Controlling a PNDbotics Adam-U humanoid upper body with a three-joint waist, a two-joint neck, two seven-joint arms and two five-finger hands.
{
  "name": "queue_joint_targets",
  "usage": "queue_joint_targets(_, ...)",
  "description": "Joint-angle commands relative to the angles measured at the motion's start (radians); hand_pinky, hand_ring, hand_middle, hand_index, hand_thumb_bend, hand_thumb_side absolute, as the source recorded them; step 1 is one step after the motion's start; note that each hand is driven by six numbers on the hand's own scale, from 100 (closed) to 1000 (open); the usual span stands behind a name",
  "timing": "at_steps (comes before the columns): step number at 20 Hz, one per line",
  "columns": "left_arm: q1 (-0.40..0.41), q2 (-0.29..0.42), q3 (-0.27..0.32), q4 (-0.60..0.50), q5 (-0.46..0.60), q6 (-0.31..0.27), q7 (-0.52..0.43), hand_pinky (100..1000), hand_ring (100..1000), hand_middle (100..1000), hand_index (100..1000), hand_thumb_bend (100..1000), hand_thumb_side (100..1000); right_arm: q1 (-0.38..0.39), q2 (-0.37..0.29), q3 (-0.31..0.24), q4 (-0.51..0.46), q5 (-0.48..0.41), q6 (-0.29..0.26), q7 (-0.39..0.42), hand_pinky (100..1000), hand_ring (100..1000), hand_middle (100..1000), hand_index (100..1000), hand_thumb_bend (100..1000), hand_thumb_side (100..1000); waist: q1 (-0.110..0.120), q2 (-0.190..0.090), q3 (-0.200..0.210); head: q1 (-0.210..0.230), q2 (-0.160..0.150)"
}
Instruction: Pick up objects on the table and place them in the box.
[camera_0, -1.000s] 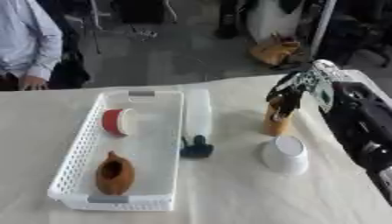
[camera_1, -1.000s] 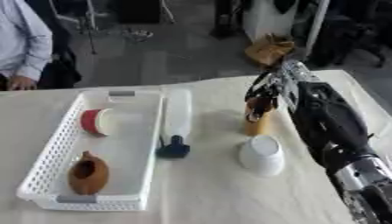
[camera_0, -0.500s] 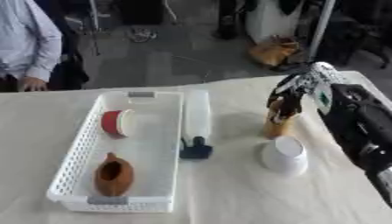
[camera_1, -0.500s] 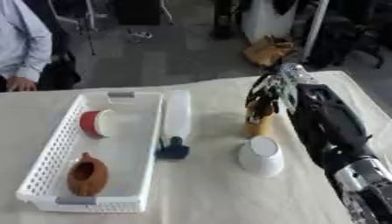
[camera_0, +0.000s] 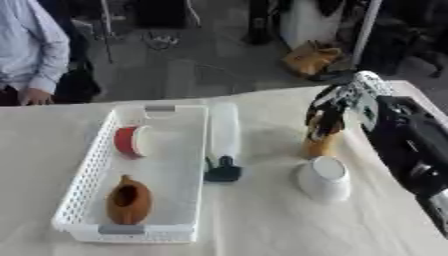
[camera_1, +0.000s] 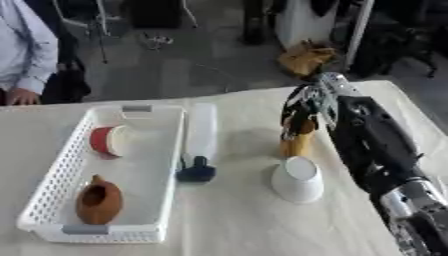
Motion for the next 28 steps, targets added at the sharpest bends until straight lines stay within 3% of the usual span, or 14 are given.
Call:
queue_joint_targets(1, -0.018, 0.014, 0.013, -0.015, 0.0, 0.0, 0.007, 1000, 960, 815, 874, 100, 1000, -0.026, -0.029, -0.007, -0.008, -0.005, 0.001, -0.014, 531, 815, 966, 853, 182, 291, -0.001, -0.013, 0.003, -0.004, -0.004)
queue_joint_targets(10, -0.021, 0.013, 0.016, -0.015, -0.001, 0.002, 0.013, 1000, 960, 814, 872, 100, 1000, -0.026, -0.026, -0.007, -0.006, -0.002, -0.001, -0.04, 490, 784, 961, 821, 151, 281, -0.001, -0.012, 0.0, -0.007, -0.001)
queue_joint_targets(11, -0.022, 0.013, 0.016, -0.015, -0.001, 0.001, 0.013, 1000, 959, 814, 873, 100, 1000, -0.026, -0.026, -0.006, -0.004, -0.001, -0.001, -0.04, 583, 805, 968, 841, 198, 300, -0.001, -0.012, -0.001, -0.007, -0.001)
queue_joint_targets(12, -0.023, 0.014, 0.015, -0.015, -0.001, 0.001, 0.014, 1000, 959, 814, 873, 100, 1000, -0.026, -0.027, -0.005, -0.003, 0.001, -0.001, -0.038, 583, 805, 968, 841, 198, 300, -0.001, -0.012, -0.001, -0.007, 0.0)
queue_joint_targets(13, -0.023, 0.014, 0.015, -0.015, -0.001, 0.001, 0.014, 1000, 959, 813, 873, 100, 1000, -0.027, -0.026, -0.006, -0.003, 0.001, -0.002, -0.037, 554, 783, 957, 816, 145, 285, -0.001, -0.012, -0.002, -0.007, 0.0)
queue_joint_targets(19, -0.025, 0.014, 0.017, -0.015, -0.001, 0.0, 0.016, 1000, 959, 813, 872, 100, 1000, -0.026, -0.026, -0.01, -0.003, -0.003, 0.0, -0.048, 451, 744, 940, 777, 100, 260, 0.0, -0.013, -0.003, -0.011, 0.001)
queue_joint_targets(28, -0.026, 0.012, 0.018, -0.015, -0.003, 0.0, 0.022, 1000, 958, 811, 872, 100, 1000, -0.029, -0.022, -0.012, -0.008, 0.0, 0.002, -0.077, 429, 690, 876, 730, 100, 255, 0.003, -0.014, -0.006, -0.016, 0.003)
